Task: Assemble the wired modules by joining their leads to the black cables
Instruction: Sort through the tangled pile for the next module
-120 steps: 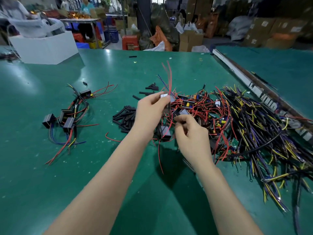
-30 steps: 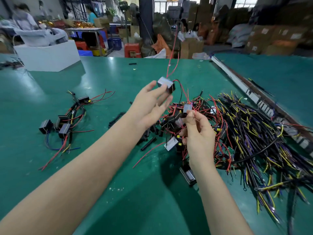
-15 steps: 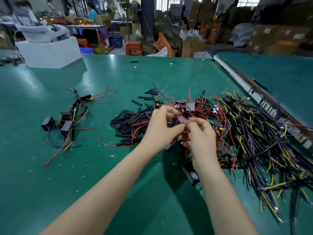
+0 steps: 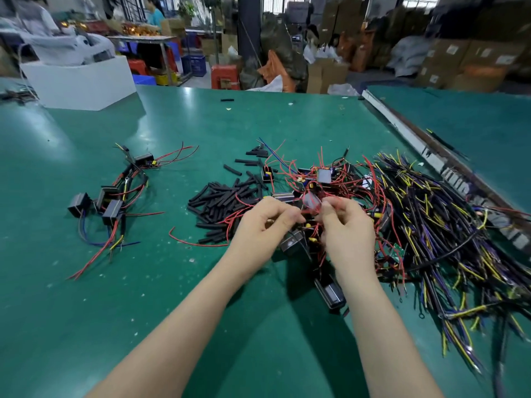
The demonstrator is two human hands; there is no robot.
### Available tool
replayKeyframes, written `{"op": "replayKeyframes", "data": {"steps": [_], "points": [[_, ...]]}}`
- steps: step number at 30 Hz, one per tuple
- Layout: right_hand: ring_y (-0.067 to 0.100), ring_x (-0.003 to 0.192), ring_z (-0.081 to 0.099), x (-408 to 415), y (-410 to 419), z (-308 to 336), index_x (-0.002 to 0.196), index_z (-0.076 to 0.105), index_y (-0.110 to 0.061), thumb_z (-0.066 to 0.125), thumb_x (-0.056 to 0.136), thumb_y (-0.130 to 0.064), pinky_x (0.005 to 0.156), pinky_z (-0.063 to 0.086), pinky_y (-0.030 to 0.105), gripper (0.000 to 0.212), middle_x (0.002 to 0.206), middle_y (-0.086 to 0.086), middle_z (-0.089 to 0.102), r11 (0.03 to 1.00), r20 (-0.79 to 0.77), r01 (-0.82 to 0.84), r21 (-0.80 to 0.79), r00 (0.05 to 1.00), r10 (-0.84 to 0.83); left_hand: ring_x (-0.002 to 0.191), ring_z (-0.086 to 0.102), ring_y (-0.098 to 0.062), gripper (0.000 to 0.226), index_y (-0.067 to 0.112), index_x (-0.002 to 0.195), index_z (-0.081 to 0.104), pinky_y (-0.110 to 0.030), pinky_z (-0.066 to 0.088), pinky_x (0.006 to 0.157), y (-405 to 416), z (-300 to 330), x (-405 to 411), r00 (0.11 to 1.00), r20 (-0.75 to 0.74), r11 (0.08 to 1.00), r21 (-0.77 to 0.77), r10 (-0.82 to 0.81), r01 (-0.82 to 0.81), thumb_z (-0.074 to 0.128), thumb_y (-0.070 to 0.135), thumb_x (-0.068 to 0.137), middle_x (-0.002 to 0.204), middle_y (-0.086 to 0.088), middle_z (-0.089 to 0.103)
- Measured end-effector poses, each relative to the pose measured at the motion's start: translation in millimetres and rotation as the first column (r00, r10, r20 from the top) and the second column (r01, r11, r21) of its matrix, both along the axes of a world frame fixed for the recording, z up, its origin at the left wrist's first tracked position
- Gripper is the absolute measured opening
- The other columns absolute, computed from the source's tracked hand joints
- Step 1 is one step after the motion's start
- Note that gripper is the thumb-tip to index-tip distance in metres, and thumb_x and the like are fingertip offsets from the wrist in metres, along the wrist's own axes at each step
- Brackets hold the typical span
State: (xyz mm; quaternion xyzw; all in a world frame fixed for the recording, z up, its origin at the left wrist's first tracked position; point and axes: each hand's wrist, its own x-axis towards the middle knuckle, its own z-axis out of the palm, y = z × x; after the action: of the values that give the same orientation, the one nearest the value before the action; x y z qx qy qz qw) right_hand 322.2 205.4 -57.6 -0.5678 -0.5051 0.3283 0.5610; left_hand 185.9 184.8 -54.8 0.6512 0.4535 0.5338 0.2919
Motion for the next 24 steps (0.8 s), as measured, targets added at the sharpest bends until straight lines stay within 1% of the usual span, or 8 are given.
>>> {"op": "replayKeyframes", "data": {"steps": [2, 4, 6, 9, 13, 16, 20, 24], "points": [[0.003, 0.048, 0.050, 3.3, 0.7, 4.5, 0.099, 0.062, -0.017, 0.055, 0.096, -0.012, 0.049, 0.042, 0.021, 0.009, 0.072, -0.003, 0.065, 0.997, -0.215, -0.013, -0.077, 0.977, -0.004, 0.070, 0.055, 0.005, 0.027, 0.025, 0.070, 0.069, -0.009, 0.040, 0.071, -0.6, 4.1, -5.2, 0.989, 0.142, 0.993, -0.096, -0.049, 0.063, 0.058, 0.020, 0.093, 0.070, 0.012, 0.064], [0.002, 0.039, 0.045, 5.8, -0.5, 11.2, 0.096, 0.063, -0.018, 0.055, 0.095, -0.014, 0.038, 0.033, 0.014, 0.009, 0.068, -0.006, 0.064, 0.992, -0.337, -0.052, -0.111, 0.942, 0.012, 0.070, 0.057, -0.003, 0.031, 0.027, 0.062, 0.070, -0.016, 0.043, 0.072, 0.2, 4.7, -8.9, 0.981, 0.179, 0.979, -0.173, -0.079, 0.110, 0.059, 0.027, 0.091, 0.063, 0.011, 0.064], [0.005, 0.039, 0.044, 5.4, -1.5, 14.9, 0.091, 0.064, -0.020, 0.056, 0.095, -0.025, 0.036, 0.031, 0.015, 0.010, 0.063, -0.007, 0.061, 0.988, -0.330, -0.091, -0.128, 0.943, 0.044, 0.064, 0.053, -0.003, 0.027, 0.025, 0.069, 0.072, -0.018, 0.041, 0.067, -0.3, 2.4, -9.1, 0.984, 0.148, 0.972, -0.194, -0.103, 0.131, 0.057, 0.029, 0.092, 0.056, 0.012, 0.057], [0.008, 0.039, 0.044, 0.0, -4.2, 19.4, 0.088, 0.067, -0.020, 0.046, 0.096, -0.045, 0.036, 0.029, 0.017, 0.033, 0.052, -0.005, 0.054, 0.970, -0.300, -0.160, -0.181, 0.949, 0.100, 0.053, 0.042, 0.003, 0.017, 0.026, 0.086, 0.071, -0.008, 0.034, 0.054, -1.9, 0.5, -6.5, 0.974, 0.166, 0.974, -0.140, -0.155, 0.179, 0.056, 0.023, 0.094, 0.056, 0.019, 0.056], [0.008, 0.037, 0.046, -4.8, -6.7, 22.1, 0.084, 0.065, -0.018, 0.041, 0.097, -0.037, 0.035, 0.030, 0.016, 0.033, 0.045, -0.005, 0.053, 0.943, -0.249, -0.225, -0.244, 0.954, 0.164, 0.056, 0.045, -0.002, 0.015, 0.027, 0.098, 0.068, -0.013, 0.038, 0.057, 0.1, -1.5, -8.2, 0.976, 0.160, 0.982, -0.091, -0.150, 0.166, 0.056, 0.021, 0.092, 0.060, 0.015, 0.052], [0.002, 0.042, 0.046, -9.8, -11.0, 20.7, 0.091, 0.071, -0.019, 0.045, 0.097, -0.020, 0.038, 0.032, 0.013, 0.027, 0.054, -0.014, 0.057, 0.956, -0.196, -0.244, -0.164, 0.958, 0.210, 0.056, 0.049, -0.004, 0.016, 0.039, 0.089, 0.066, -0.024, 0.043, 0.058, -1.9, -3.8, -6.1, 0.980, -0.028, 0.974, -0.119, -0.197, 0.193, 0.058, 0.026, 0.087, 0.063, 0.010, 0.055], [-0.004, 0.048, 0.046, -15.1, -15.7, 21.5, 0.087, 0.071, -0.023, 0.051, 0.098, -0.017, 0.042, 0.033, 0.008, 0.024, 0.058, -0.018, 0.059, 0.962, -0.215, -0.274, -0.004, 0.940, 0.266, 0.060, 0.050, -0.005, 0.015, 0.031, 0.079, 0.064, -0.024, 0.043, 0.063, -1.4, -2.4, -6.0, 0.987, 0.076, 0.981, -0.128, -0.140, 0.149, 0.058, 0.019, 0.084, 0.066, 0.008, 0.058], [0.001, 0.048, 0.043, -13.8, -13.5, 22.8, 0.082, 0.069, -0.021, 0.053, 0.097, -0.017, 0.040, 0.029, 0.012, 0.023, 0.068, -0.013, 0.062, 0.979, -0.347, -0.202, 0.035, 0.916, 0.201, 0.051, 0.038, 0.000, 0.016, 0.025, 0.069, 0.062, -0.013, 0.032, 0.052, -2.3, 1.7, -8.3, 0.974, 0.179, 0.981, -0.112, -0.136, 0.158, 0.063, 0.025, 0.085, 0.055, 0.014, 0.047]]}}
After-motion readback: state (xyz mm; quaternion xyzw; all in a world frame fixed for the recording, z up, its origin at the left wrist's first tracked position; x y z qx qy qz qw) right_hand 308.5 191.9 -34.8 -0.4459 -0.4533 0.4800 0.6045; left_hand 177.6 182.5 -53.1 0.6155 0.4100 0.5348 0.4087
